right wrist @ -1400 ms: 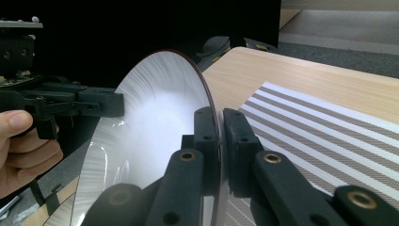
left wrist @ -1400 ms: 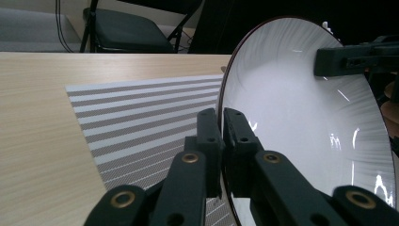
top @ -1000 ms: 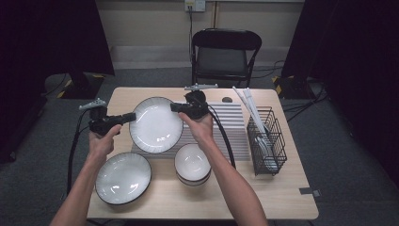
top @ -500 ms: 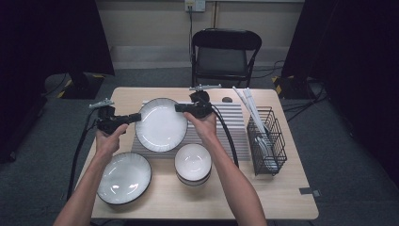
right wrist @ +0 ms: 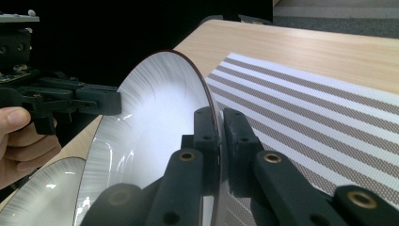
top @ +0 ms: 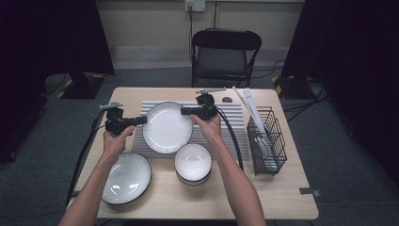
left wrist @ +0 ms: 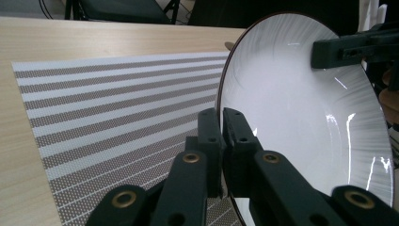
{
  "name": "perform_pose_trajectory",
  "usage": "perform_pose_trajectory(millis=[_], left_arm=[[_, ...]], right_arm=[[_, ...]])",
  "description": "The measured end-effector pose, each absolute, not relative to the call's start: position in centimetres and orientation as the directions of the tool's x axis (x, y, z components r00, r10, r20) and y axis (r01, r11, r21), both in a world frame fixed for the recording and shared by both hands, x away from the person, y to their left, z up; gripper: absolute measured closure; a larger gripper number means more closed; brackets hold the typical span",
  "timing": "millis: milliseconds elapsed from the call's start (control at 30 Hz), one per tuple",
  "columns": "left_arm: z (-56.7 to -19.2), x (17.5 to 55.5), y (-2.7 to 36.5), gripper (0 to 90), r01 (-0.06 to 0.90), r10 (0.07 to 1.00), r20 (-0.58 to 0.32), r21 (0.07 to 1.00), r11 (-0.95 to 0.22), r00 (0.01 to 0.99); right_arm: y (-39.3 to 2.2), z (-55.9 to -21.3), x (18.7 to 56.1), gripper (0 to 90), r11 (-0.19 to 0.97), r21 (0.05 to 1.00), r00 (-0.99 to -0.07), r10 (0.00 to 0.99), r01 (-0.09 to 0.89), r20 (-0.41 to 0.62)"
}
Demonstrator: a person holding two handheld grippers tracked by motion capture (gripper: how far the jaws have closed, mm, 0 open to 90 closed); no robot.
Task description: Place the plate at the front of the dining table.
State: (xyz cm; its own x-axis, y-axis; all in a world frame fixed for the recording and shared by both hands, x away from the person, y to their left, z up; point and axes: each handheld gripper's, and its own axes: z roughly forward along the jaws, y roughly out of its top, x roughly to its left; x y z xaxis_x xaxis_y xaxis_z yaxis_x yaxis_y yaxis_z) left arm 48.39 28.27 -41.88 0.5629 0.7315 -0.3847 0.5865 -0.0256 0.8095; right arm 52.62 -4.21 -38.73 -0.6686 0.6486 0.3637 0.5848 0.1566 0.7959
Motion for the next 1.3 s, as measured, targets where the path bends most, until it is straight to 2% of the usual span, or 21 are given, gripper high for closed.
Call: perform_pose_trajectory(millis=[300, 533, 1067, 1300], left_arm=[[-43.2, 49.0, 27.5, 86.8, 0.616, 0.727, -0.401, 0.787, -0.039, 0.558], [-44.3, 48.7, 27.9, 83.0, 0.642, 0.722, -0.429, 0.766, -0.029, 0.544], [-45.5, 47.1, 29.2, 78.3, 0.650, 0.722, -0.423, 0.759, -0.049, 0.548], [-45.4, 46.1, 29.9, 73.2, 0.643, 0.724, -0.406, 0.763, -0.068, 0.558]], right_arm=[[-5.1, -40.2, 52.9, 84.6, 0.149, 0.780, -0.649, 0.659, 0.608, 0.380], [-5.9, -41.2, 53.2, 84.5, 0.127, 0.763, -0.608, 0.692, 0.634, 0.390], [-7.0, -43.6, 54.6, 84.3, 0.080, 0.734, -0.522, 0.755, 0.675, 0.398], [-7.1, -44.2, 55.0, 84.3, 0.059, 0.730, -0.492, 0.775, 0.681, 0.396]])
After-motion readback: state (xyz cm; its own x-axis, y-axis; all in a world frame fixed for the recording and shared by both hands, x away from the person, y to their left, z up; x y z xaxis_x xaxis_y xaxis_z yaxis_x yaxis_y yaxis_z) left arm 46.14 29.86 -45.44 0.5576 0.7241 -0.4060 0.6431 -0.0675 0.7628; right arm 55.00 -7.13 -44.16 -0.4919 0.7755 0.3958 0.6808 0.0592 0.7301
